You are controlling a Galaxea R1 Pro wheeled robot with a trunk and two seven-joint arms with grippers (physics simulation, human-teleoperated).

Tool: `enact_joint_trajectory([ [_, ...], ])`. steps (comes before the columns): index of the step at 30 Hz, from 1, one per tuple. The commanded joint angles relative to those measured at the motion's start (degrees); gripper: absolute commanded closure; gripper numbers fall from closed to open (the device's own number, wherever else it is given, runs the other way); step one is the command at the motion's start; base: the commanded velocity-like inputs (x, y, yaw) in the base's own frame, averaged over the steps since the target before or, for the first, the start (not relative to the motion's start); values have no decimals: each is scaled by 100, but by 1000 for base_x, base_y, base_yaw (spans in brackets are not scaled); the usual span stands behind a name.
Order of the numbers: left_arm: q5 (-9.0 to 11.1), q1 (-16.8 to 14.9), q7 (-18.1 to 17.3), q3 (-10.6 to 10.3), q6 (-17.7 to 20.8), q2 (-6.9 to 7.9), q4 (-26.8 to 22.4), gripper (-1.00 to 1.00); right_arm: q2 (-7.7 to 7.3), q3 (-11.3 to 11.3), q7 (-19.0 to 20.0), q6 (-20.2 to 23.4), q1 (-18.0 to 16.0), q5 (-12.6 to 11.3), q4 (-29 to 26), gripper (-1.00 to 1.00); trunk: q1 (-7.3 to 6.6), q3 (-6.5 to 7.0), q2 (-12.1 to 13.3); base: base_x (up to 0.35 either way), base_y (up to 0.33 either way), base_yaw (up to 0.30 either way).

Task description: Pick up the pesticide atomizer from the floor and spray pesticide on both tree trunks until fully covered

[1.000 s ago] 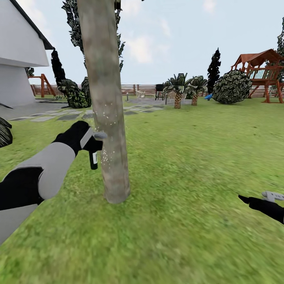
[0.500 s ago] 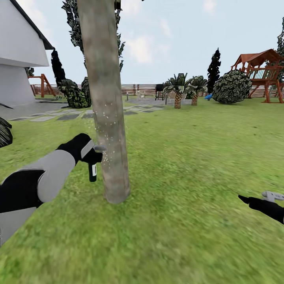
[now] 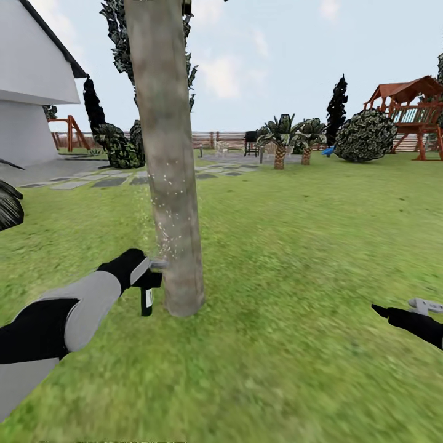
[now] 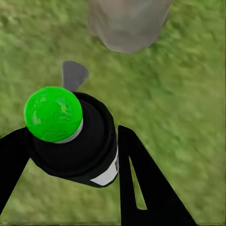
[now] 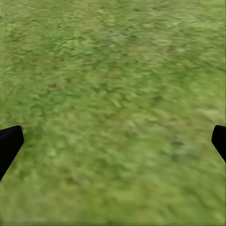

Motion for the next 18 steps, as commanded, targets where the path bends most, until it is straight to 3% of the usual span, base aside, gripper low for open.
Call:
enact_joint_trajectory([
  [1,-7,43,-1,-11,-57,0,5,100,0,0,-1,0,0,-1,0,-100,-1,1,-1,0,0,226],
  [6,22,441,21,1,-958,-7,17,100,8,1,2,0,0,-1,0,-100,-1,1,-1,70,-85,219],
  [10,31,648,23,22,-1056,1,18,100,17,0,1,0,0,-1,0,-100,-1,1,-1,150,-255,71],
  [18,43,684,23,24,-1143,-25,18,100,35,1,13,0,-1,-1,0,-100,-1,1,-1,46,-295,2],
])
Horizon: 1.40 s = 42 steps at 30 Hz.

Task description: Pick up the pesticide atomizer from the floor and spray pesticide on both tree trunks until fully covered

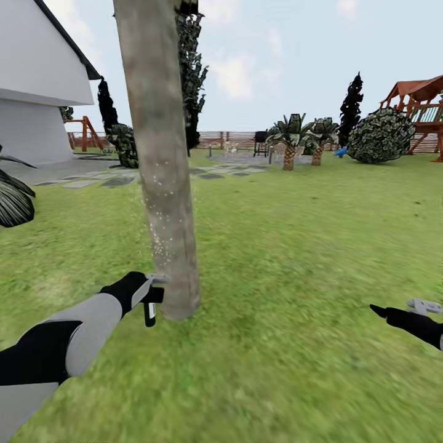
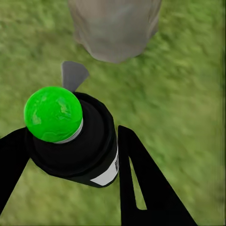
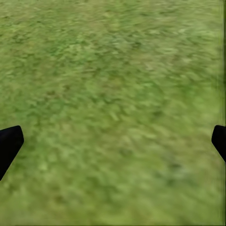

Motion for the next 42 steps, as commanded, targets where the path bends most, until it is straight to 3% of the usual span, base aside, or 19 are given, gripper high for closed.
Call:
enact_joint_trajectory([
  [1,-3,0,0,-4,0,-6,0,100,0,-4,1,0,1,0,0,-100,0,0,0,1,-306,100],
  [19,6,0,0,-7,0,-66,7,100,0,-1,-8,0,1,0,0,-100,0,0,0,140,-289,182],
  [20,29,0,0,-5,0,-79,8,100,0,-1,-9,0,1,0,0,-100,0,0,0,36,-317,168],
  [24,424,0,0,-5,0,-147,8,100,2,-1,-8,0,1,0,0,-100,0,0,0,5,-324,239],
  [42,463,0,0,-9,-9,-153,8,100,5,-1,-12,0,1,0,0,-100,0,0,0,66,-326,163],
])
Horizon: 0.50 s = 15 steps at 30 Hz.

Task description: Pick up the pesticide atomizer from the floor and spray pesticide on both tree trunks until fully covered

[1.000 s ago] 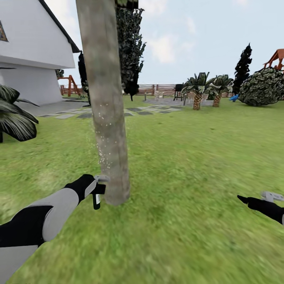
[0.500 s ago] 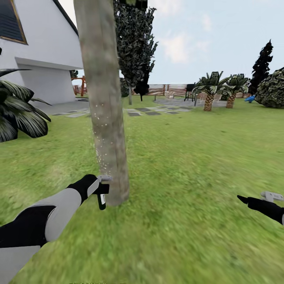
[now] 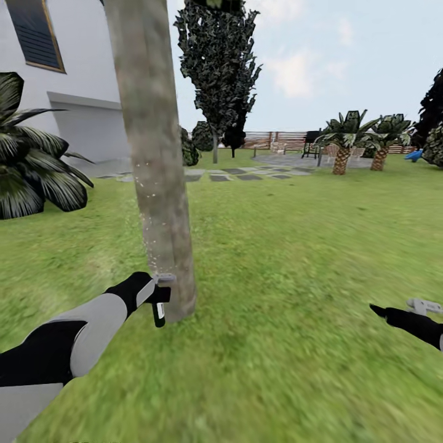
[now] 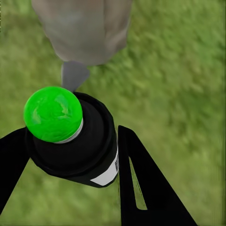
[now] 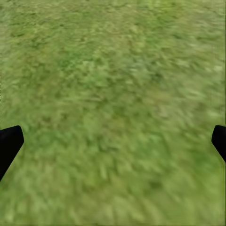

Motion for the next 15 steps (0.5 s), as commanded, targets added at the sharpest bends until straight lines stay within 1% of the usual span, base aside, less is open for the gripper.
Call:
enact_joint_trajectory([
  [1,-2,0,0,-5,0,-3,0,100,2,0,2,0,0,0,0,-100,0,0,0,105,-326,252],
  [10,-2,0,0,-7,-23,-32,0,100,0,0,-1,0,0,0,0,-100,0,0,0,15,-325,262],
  [12,-2,0,0,-4,-31,-32,0,100,3,0,-3,0,0,0,0,-100,0,0,0,0,-173,263],
  [15,-2,0,0,-7,-35,-32,0,100,0,0,-4,0,0,0,0,-100,0,0,0,0,-34,263],
])
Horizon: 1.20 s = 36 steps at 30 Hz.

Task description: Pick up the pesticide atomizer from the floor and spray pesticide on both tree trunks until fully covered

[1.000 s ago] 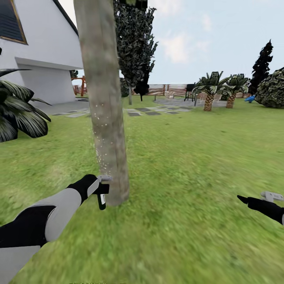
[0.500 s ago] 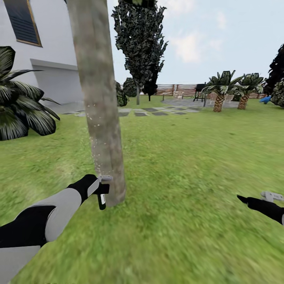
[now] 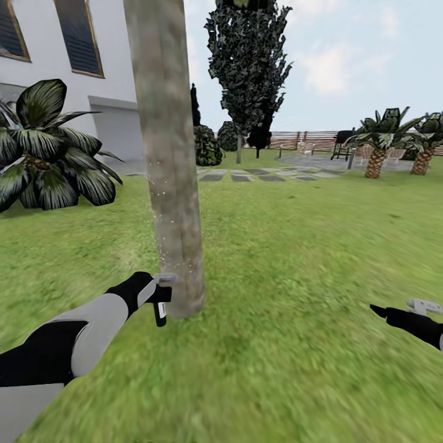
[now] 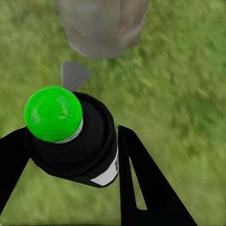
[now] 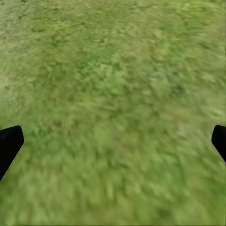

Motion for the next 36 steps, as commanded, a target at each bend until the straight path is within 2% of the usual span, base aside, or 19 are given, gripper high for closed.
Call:
enact_joint_trajectory([
  [1,-2,0,0,-2,0,0,0,100,-1,0,0,0,0,-1,0,-100,0,0,0,6,-12,214],
  [6,-2,0,0,-2,0,-7,0,100,-3,0,3,0,0,-1,0,-100,0,0,0,132,-176,51],
  [11,-2,0,0,-2,0,-85,0,100,3,0,1,0,0,-1,0,-100,0,-2,0,181,-254,55],
  [17,3,0,0,1,0,-88,0,100,3,3,-1,0,0,-1,0,-100,0,-15,0,147,-281,251],
  [32,-1,0,0,5,-62,-88,-21,100,-3,0,-1,0,0,-1,0,-100,0,-49,0,5,-324,261],
  [36,-19,0,6,14,-121,-66,-152,100,-5,0,-1,0,0,-1,0,-100,0,-51,0,30,-141,57],
])
